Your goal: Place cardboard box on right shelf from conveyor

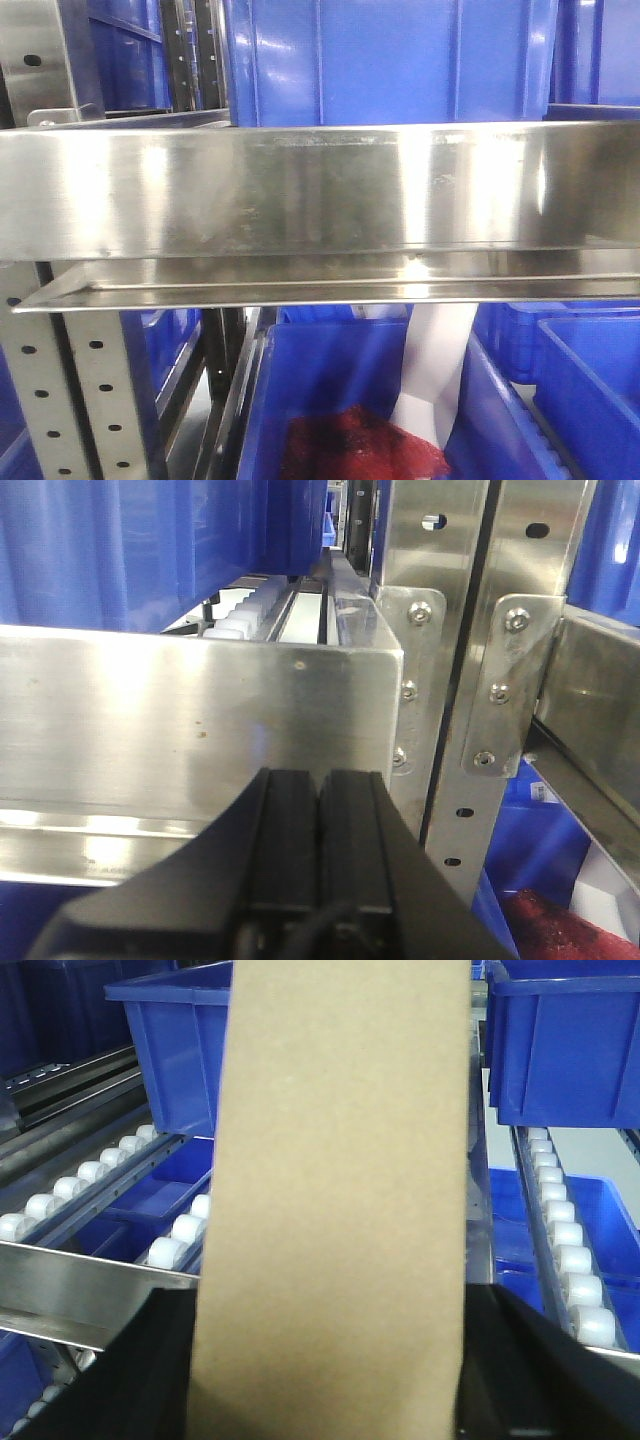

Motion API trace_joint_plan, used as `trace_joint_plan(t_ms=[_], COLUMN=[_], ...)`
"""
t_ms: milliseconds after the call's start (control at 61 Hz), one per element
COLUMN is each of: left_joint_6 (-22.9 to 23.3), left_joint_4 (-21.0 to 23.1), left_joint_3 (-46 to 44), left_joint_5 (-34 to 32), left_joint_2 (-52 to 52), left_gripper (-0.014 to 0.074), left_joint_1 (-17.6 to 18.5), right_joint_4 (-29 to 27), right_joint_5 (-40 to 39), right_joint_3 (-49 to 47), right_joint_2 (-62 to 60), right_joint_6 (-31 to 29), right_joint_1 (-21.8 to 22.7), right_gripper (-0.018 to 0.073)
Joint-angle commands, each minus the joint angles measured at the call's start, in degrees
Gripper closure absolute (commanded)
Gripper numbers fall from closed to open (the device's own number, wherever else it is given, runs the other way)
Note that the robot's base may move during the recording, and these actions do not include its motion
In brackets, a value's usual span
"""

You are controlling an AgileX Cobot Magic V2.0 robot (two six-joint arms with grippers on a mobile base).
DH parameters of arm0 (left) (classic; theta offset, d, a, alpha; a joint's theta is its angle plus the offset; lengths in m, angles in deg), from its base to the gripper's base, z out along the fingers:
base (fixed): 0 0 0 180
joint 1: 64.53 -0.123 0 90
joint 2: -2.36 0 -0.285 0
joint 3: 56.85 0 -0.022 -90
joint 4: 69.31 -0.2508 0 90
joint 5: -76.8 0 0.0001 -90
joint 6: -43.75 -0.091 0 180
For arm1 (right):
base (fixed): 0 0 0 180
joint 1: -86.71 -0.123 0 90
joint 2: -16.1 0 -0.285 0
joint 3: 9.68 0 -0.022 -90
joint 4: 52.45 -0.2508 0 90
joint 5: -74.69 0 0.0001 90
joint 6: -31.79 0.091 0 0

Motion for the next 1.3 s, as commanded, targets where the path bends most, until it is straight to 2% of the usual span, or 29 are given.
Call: trace_joint_plan(t_ms=[0, 246, 361, 459, 541, 770, 885, 1131, 1279], left_joint_6=[0.0, 0.0, 0.0, 0.0, 0.0, 0.0, 0.0, 0.0, 0.0], left_joint_4=[0.3, 0.3, 0.3, 0.3, 0.3, 0.3, 0.3, 0.3, 0.3], left_joint_3=[0.5, 0.5, 0.5, 0.5, 0.5, 0.5, 0.5, 0.5, 0.5], left_joint_5=[-4.9, -4.9, -4.9, -4.9, -4.9, -4.9, -4.9, -4.9, -4.9], left_joint_2=[-0.9, -0.9, -0.9, -0.9, -0.9, -0.9, -0.9, -0.9, -0.9], left_gripper=[0.0713, 0.0713, 0.0713, 0.0713, 0.0712, 0.0713, 0.0713, 0.0712, 0.0713], left_joint_1=[-0.1, -0.1, -0.1, -0.1, -0.1, -0.1, -0.1, -0.1, -0.1], right_joint_4=[0.9, 0.8, 1.4, 1.9, 1.9, 1.9, 1.9, 0.1, -2.0], right_joint_5=[-5.7, -5.8, -9.0, -10.7, -10.9, -11.3, -11.4, -13.8, -15.4], right_joint_3=[-1.5, -1.5, -1.8, -3.8, -7.2, -20.5, -25.1, -27.1, -27.1], right_joint_2=[0.9, 0.9, 2.9, 8.0, 13.1, 29.8, 36.4, 46.9, 52.2], right_joint_6=[-0.6, -0.6, -0.7, -4.3, -9.9, -31.6, -41.5, -65.8, -75.7], right_joint_1=[0.3, 0.3, 0.3, 0.3, 0.3, 0.1, -1.7, -5.5, -5.9], right_gripper=[0.0396, 0.0396, 0.0396, 0.0396, 0.0396, 0.0396, 0.0396, 0.0396, 0.0396])
